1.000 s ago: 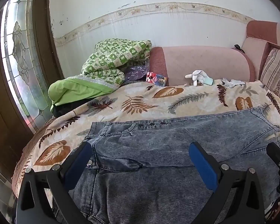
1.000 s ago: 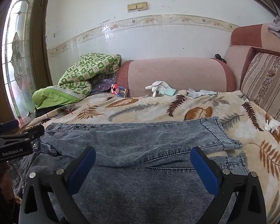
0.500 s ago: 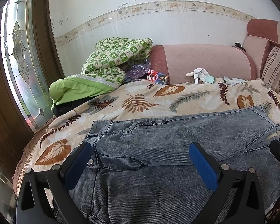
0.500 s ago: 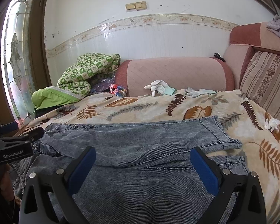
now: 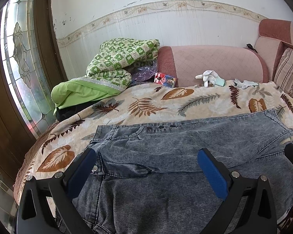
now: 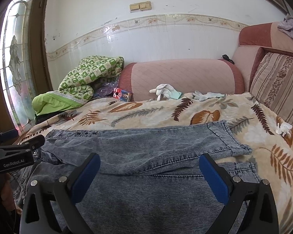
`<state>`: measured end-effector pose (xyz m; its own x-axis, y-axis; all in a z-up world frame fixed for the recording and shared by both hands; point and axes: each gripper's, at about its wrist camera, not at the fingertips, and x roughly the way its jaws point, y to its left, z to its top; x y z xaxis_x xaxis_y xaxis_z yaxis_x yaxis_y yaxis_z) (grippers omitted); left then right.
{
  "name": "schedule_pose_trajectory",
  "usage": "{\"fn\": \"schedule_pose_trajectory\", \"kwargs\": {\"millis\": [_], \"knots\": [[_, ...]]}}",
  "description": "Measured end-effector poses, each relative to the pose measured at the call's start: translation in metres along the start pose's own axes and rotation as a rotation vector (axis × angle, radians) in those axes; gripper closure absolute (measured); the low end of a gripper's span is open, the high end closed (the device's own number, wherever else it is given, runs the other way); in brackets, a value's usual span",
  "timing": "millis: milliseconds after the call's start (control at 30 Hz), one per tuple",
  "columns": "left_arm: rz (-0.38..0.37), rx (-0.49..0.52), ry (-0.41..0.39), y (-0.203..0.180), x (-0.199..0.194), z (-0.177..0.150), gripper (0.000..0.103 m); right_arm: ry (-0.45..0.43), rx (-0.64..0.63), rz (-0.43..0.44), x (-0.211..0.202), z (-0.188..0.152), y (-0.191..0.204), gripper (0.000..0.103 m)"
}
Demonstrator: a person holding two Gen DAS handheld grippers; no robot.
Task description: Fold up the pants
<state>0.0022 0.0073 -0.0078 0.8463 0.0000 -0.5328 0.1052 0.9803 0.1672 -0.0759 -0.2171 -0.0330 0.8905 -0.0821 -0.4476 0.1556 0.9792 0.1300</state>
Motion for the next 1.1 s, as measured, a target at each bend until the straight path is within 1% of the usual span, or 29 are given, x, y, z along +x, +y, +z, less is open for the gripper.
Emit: {"fn": "schedule_pose_trajectory", "kwargs": {"millis": [100, 200, 267, 333, 367, 433, 533, 600, 667, 767, 867, 933, 1033, 1100], "knots": [[0.006, -0.013, -0.004, 0.009, 0.006, 0.000, 0.000, -0.007, 0.009, -0.010, -0.001, 0.004, -0.004, 0.001], [0.041, -0.062, 0.000, 0.031, 0.014, 0.004, 0.000, -0.025, 0.034, -0.043, -0.004, 0.010, -0.017, 0.001], [0.072, -0.111, 0.024, 0.049, 0.023, 0.006, 0.000, -0.017, 0.095, -0.061, -0.006, 0.014, -0.030, 0.001], [0.104, -0.156, 0.064, 0.066, 0.033, 0.006, 0.000, -0.027, 0.155, -0.075, -0.006, 0.018, -0.048, 0.001], [0.131, -0.155, 0.078, 0.072, 0.037, 0.008, 0.000, -0.034, 0.197, -0.068, -0.004, 0.020, -0.058, 0.001], [0.173, -0.157, 0.086, 0.082, 0.047, 0.011, 0.000, -0.060, 0.223, -0.082, -0.003, 0.024, -0.075, 0.001], [0.229, -0.123, 0.100, 0.092, 0.062, 0.021, 0.000, -0.032, 0.241, -0.121, 0.008, 0.036, -0.097, 0.001], [0.207, -0.140, 0.135, 0.102, 0.077, 0.028, 0.000, 0.006, 0.250, -0.142, 0.019, 0.044, -0.111, 0.001], [0.186, -0.154, 0.184, 0.111, 0.090, 0.037, 0.000, 0.043, 0.277, -0.145, 0.033, 0.052, -0.128, 0.001], [0.174, -0.197, 0.246, 0.127, 0.109, 0.055, 0.000, 0.103, 0.334, -0.138, 0.059, 0.061, -0.149, 0.001], [0.168, -0.259, 0.304, 0.141, 0.134, 0.074, 0.000, 0.165, 0.364, -0.123, 0.090, 0.073, -0.160, 0.001], [0.140, -0.299, 0.354, 0.149, 0.152, 0.084, 0.000, 0.181, 0.367, -0.141, 0.108, 0.082, -0.163, 0.001], [0.143, -0.353, 0.399, 0.155, 0.176, 0.086, 0.000, 0.211, 0.362, -0.166, 0.134, 0.092, -0.165, 0.001], [0.122, -0.365, 0.415, 0.155, 0.190, 0.083, 0.000, 0.225, 0.364, -0.176, 0.149, 0.095, -0.168, 0.001]]}}
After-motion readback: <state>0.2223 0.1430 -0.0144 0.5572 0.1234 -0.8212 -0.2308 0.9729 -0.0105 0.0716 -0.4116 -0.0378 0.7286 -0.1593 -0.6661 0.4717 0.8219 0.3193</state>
